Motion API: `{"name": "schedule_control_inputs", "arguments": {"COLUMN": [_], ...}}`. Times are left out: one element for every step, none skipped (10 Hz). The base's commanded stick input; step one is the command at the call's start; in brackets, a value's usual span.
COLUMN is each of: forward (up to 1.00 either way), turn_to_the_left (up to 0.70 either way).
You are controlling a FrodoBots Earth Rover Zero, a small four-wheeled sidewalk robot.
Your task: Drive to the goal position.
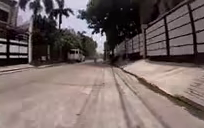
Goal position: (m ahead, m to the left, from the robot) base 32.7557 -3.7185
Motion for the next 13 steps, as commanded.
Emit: {"name": "schedule_control_inputs", "arguments": {"forward": [1.00, 1.00, 1.00, 1.00, 1.00, 1.00, 1.00, 1.00, 1.00, 1.00, 1.00, 1.00, 1.00], "turn_to_the_left": [0.00, 0.00, 0.00, 0.00, 0.00, 0.00, 0.01, 0.02, 0.02, 0.02, 0.02, 0.02, 0.02]}}
